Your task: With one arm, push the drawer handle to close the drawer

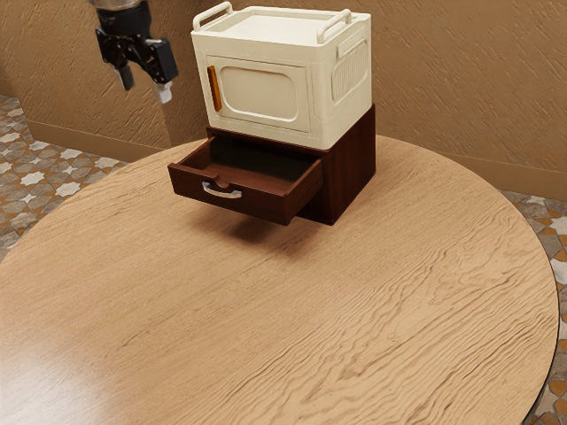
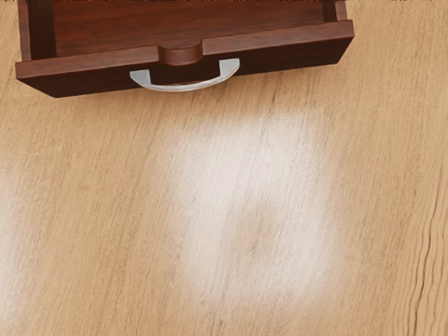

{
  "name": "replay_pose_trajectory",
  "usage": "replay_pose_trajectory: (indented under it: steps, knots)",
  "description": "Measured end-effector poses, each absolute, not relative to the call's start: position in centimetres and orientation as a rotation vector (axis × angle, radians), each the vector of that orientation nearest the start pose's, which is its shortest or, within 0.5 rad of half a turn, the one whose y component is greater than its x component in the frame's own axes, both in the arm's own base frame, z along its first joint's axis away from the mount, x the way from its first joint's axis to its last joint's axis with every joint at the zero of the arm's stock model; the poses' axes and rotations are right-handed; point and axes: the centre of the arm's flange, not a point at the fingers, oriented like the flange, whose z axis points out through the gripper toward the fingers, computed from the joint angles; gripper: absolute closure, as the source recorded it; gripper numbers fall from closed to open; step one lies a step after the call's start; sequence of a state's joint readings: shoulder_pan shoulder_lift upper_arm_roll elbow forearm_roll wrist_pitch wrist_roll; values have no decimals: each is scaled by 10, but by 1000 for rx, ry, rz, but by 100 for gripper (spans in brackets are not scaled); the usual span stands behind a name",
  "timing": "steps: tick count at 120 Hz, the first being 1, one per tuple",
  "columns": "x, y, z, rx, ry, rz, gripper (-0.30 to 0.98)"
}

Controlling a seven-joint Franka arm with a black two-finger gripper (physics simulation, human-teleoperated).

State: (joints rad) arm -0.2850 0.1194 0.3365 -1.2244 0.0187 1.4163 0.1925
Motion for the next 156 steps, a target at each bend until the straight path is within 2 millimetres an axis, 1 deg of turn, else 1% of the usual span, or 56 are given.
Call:
replay_pose_trajectory:
  steps: [9, 17, 25, 32, 42, 48, 50, 53, 59, 62, 67, 74, 79, 93, 100, 116, 147, 156]
  knots:
    - [568, 16, 707, -3067, 218, -111, 0]
    - [565, 17, 701, -3072, 223, -86, 0]
    - [540, 20, 704, -3103, 242, -76, 0]
    - [513, 24, 690, -3138, 265, -28, 0]
    - [472, 33, 664, -3185, 268, 54, 0]
    - [447, 32, 646, -3198, 278, 99, 1]
    - [440, 32, 638, -3194, 280, 116, 2]
    - [433, 32, 617, -3187, 282, 139, 8]
    - [428, 30, 582, -3169, 282, 150, 21]
    - [429, 30, 569, -3158, 279, 138, 28]
    - [432, 29, 553, -3143, 268, 109, 39]
    - [440, 27, 531, -3120, 236, 78, 51]
    - [453, 24, 514, -3098, 217, 63, 57]
    - [483, 18, 480, -3064, 165, -12, 68]
    - [492, 15, 476, -3062, 142, -70, 71]
    - [512, 12, 477, -3052, 89, -179, 75]
    - [560, 7, 454, -3031, 5, -217, 78]
    - [570, 6, 447, -3030, -10, -216, 78]
